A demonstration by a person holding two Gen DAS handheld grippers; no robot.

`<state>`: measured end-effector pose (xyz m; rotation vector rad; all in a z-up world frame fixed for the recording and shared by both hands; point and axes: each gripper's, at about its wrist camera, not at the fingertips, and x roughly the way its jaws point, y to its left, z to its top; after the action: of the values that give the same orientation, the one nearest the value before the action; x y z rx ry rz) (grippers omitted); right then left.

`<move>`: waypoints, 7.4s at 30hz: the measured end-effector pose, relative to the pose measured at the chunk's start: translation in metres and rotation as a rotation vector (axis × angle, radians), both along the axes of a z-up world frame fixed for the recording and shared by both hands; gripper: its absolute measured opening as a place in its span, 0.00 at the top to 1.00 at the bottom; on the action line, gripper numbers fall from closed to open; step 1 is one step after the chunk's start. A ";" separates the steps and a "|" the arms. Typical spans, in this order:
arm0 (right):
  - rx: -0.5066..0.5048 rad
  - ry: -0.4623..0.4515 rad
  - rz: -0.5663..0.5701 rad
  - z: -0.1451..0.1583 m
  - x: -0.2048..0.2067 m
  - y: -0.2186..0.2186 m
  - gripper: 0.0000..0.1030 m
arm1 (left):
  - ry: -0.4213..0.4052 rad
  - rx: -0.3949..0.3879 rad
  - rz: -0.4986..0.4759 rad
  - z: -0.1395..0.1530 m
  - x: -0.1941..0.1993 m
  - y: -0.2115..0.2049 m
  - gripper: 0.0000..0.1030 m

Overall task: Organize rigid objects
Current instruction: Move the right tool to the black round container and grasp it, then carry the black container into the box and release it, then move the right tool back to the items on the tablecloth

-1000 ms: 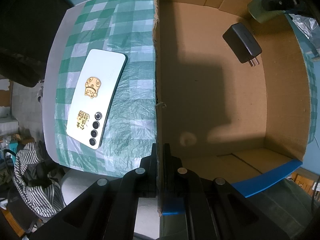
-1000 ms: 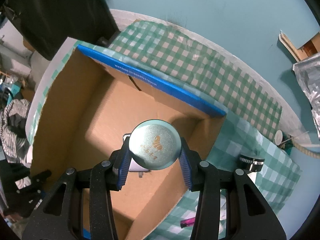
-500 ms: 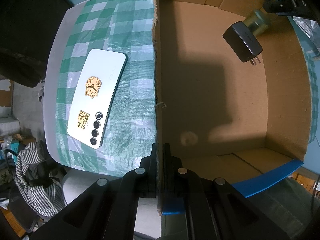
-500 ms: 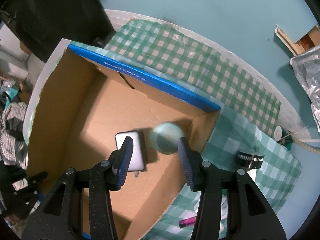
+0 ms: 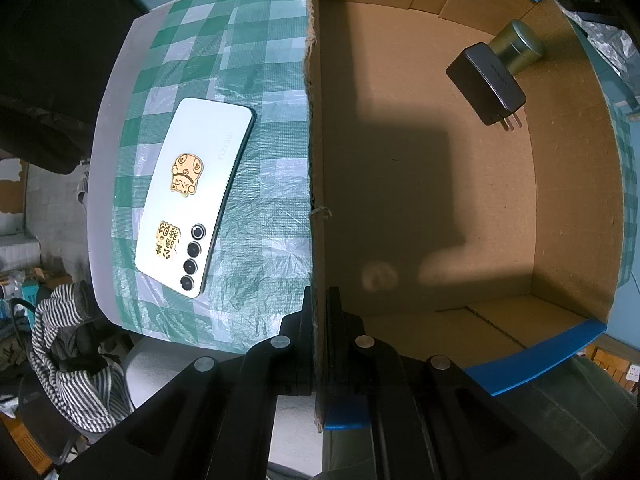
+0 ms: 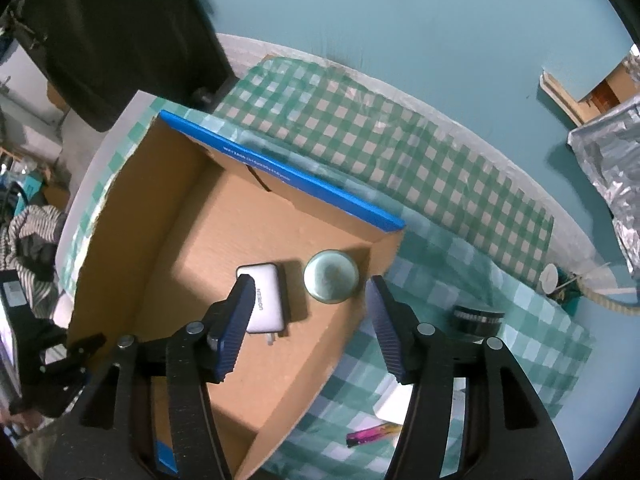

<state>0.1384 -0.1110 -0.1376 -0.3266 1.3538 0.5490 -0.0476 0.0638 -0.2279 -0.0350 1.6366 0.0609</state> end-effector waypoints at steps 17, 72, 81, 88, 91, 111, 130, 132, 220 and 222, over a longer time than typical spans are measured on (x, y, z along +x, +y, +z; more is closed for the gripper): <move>0.011 -0.040 -0.018 0.035 -0.005 -0.034 0.39 | -0.001 0.001 0.000 0.000 0.001 0.001 0.96; -0.118 0.223 -0.136 -0.119 0.080 -0.145 0.26 | 0.007 0.027 0.074 0.002 0.001 0.005 0.96; -0.111 0.248 -0.176 -0.131 0.080 -0.152 0.40 | 0.006 0.027 0.080 0.002 -0.001 0.004 0.96; -0.126 0.240 -0.180 -0.129 0.076 -0.152 0.40 | 0.006 0.028 0.074 0.001 -0.004 0.004 0.96; -0.123 0.235 -0.176 -0.129 0.074 -0.152 0.40 | 0.006 0.028 0.067 0.002 -0.004 0.003 0.96; -0.018 0.153 -0.142 -0.043 0.037 -0.118 0.40 | 0.012 0.026 0.010 -0.001 -0.001 -0.006 0.96; 0.061 0.114 -0.020 0.011 -0.003 -0.065 0.40 | 0.019 0.009 -0.019 -0.001 -0.001 -0.004 0.96; 0.075 0.112 0.006 0.014 -0.009 -0.056 0.40 | 0.019 0.007 -0.020 -0.001 -0.001 -0.004 0.96; 0.017 0.000 -0.014 0.029 -0.033 -0.097 0.40 | 0.040 0.026 -0.056 -0.002 0.003 -0.016 0.96; 0.022 0.011 -0.046 0.021 -0.027 -0.108 0.40 | 0.040 0.030 -0.057 -0.004 0.004 -0.016 0.96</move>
<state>0.1110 -0.2193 -0.1169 -0.2738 1.3617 0.5274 -0.0436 0.0480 -0.2317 0.0354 1.6754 0.0428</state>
